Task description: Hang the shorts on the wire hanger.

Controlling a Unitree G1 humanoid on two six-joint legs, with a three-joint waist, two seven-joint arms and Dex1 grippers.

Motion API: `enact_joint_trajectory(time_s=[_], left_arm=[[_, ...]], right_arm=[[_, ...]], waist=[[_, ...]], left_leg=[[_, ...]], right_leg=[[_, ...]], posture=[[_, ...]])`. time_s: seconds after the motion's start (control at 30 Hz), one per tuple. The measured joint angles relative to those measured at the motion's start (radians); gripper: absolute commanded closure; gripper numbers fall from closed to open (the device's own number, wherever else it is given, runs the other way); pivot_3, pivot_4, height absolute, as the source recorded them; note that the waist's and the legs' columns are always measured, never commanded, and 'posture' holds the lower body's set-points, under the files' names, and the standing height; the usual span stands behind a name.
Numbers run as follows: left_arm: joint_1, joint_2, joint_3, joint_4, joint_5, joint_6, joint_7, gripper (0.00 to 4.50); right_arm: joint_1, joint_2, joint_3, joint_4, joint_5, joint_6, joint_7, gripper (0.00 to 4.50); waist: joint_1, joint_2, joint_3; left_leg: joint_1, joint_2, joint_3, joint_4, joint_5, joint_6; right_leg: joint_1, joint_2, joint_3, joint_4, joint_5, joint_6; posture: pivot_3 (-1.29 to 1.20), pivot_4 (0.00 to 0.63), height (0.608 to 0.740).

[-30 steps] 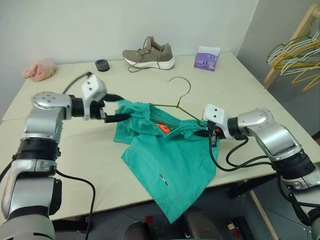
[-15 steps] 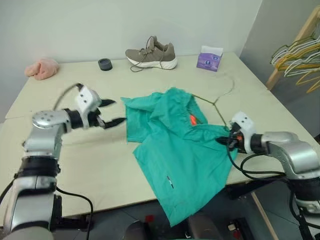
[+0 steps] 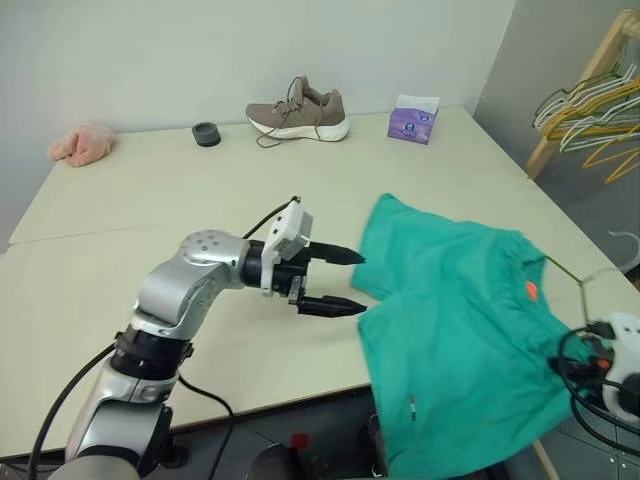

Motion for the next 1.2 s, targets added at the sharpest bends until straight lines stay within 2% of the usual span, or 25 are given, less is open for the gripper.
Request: enact_joint_trajectory(time_s=[0.17, 0.37, 0.6, 0.87, 1.2], left_arm=[[-0.069, -0.114, -0.057, 0.025, 0.038, -0.027, 0.034, 0.16], [-0.16, -0.243, -0.086, 0.077, 0.093, -0.067, 0.112, 0.16], [-0.26, -0.387, -0.091, 0.193, 0.212, -0.166, 0.275, 0.16], [-0.291, -0.429, -0.091, 0.234, 0.256, -0.224, 0.321, 0.16], [-0.324, -0.442, -0.091, 0.237, 0.269, -0.248, 0.32, 0.16]], right_arm=[[-0.039, 0.008, -0.186, 0.147, -0.06, -0.05, -0.107, 4.5], [-0.15, -0.085, -0.278, 0.31, -0.149, -0.173, -0.26, 4.5], [-0.359, -0.277, -0.26, 0.52, -0.181, -0.323, -0.345, 4.5], [-0.575, -0.458, -0.163, 0.896, -0.194, -0.526, -0.398, 4.5], [-0.73, -0.486, -0.121, 1.156, -0.173, -0.516, -0.477, 4.5]], waist=[[-0.033, 0.002, -0.001], [-0.076, 0.006, 0.0], [-0.121, 0.009, 0.0], [-0.149, 0.01, 0.001], [-0.15, 0.013, 0.002]], left_leg=[[0.004, -0.002, 0.002, -0.001, -0.002, 0.004], [0.004, -0.008, 0.003, -0.004, -0.003, 0.004], [0.007, -0.014, 0.004, -0.015, -0.003, 0.005], [0.008, -0.015, 0.005, -0.017, -0.003, 0.005], [0.009, -0.014, 0.009, -0.017, -0.002, 0.004]], right_leg=[[0.005, -0.002, 0.003, -0.005, 0.0, 0.0], [0.006, -0.001, 0.004, -0.006, -0.003, 0.002], [0.006, -0.004, 0.007, -0.009, -0.005, 0.003], [0.006, -0.005, 0.008, -0.01, -0.005, 0.005], [0.006, -0.007, 0.011, -0.01, -0.007, 0.007]], posture=[[-0.42, 0.139, 0.74], [-0.42, 0.139, 0.74], [-0.41, 0.134, 0.74], [-0.41, 0.129, 0.74], [-0.41, 0.12, 0.74]])
